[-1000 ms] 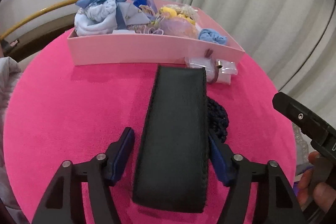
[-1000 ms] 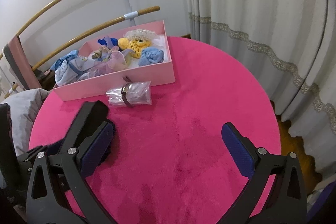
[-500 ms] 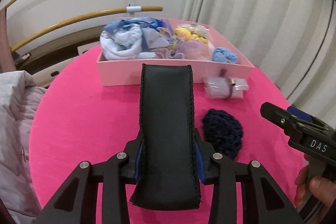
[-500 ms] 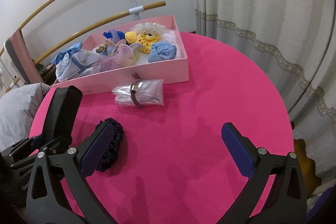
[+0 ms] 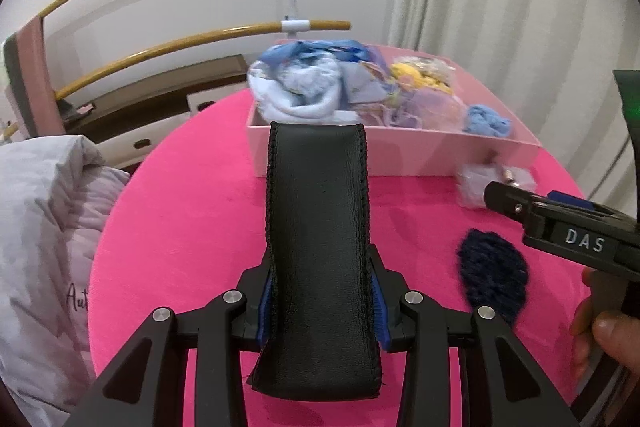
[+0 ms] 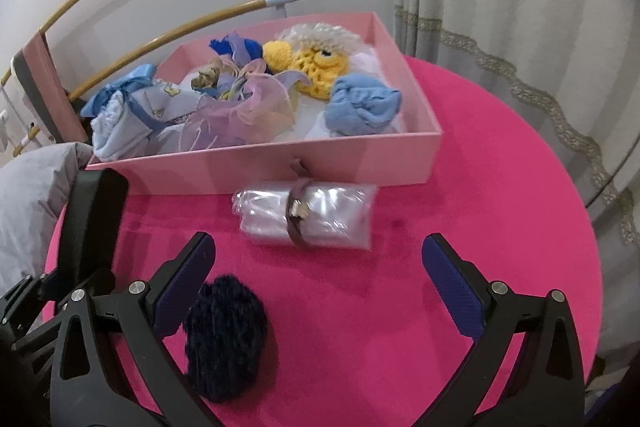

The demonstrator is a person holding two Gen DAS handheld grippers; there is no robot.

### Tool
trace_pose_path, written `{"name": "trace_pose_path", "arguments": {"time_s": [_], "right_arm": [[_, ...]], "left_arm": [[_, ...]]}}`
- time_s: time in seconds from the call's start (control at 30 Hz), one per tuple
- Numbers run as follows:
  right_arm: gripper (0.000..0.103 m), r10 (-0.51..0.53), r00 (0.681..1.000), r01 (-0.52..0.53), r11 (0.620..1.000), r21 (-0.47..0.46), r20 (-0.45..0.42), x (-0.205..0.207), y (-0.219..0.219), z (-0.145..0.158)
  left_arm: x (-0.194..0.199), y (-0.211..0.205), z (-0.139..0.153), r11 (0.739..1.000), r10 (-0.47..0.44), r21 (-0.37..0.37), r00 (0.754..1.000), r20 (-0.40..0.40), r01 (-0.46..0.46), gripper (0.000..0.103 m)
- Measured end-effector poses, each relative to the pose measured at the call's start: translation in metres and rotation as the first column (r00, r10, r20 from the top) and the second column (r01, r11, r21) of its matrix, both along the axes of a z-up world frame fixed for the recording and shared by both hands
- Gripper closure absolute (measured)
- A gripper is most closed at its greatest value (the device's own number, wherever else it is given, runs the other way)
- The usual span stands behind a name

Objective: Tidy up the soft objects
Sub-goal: 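Grasp the black leather case with the left gripper while the right grasps the clear strapped plastic roll, then lift the black case and plastic roll and carry both over the pink box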

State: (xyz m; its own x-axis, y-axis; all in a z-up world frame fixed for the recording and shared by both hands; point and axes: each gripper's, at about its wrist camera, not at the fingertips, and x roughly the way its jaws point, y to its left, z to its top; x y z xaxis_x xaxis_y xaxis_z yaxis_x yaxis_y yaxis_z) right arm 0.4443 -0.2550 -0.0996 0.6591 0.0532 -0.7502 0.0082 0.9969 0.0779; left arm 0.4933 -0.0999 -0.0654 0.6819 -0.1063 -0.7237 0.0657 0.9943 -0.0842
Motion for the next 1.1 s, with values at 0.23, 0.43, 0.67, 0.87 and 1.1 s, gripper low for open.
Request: {"name": "trace_pose_path", "arguments": {"time_s": [0.23, 0.43, 0.67, 0.87, 1.1], "right_arm": [[0.025, 0.009, 0.999, -0.012, 0.997, -0.074, -0.035, 0.022, 0.013, -0.02], [0.03, 0.016, 1.0, -0.016, 1.0, -0.026, -0.008, 0.008, 0.005, -0.02], [0.03, -0.004, 1.0, 0.004, 1.0, 0.002, 0.017, -0.027, -0.011, -0.011], [0.03, -0.015, 0.999, 0.014, 1.0, 0.006, 0.041, -0.06, -0.017, 0.004], [0.03, 0.007, 0.998, -0.008, 1.0, 0.011, 0.067, -0.077, -0.01, 0.019]], "left_arm": [[0.007, 0.009, -0.014, 0.999, 0.035, -0.018, 0.999, -0.019, -0.035, 0.067], [0.015, 0.011, -0.016, 0.999, 0.036, -0.03, 0.999, -0.029, -0.037, 0.067], [0.009, 0.013, -0.012, 0.999, 0.046, -0.017, 0.999, -0.013, -0.047, 0.067], [-0.006, 0.007, -0.008, 0.999, 0.036, -0.001, 0.999, -0.008, -0.036, 0.067], [-0.03, 0.006, 0.004, 1.0, 0.029, 0.003, 1.0, 0.008, -0.029, 0.068]]}}
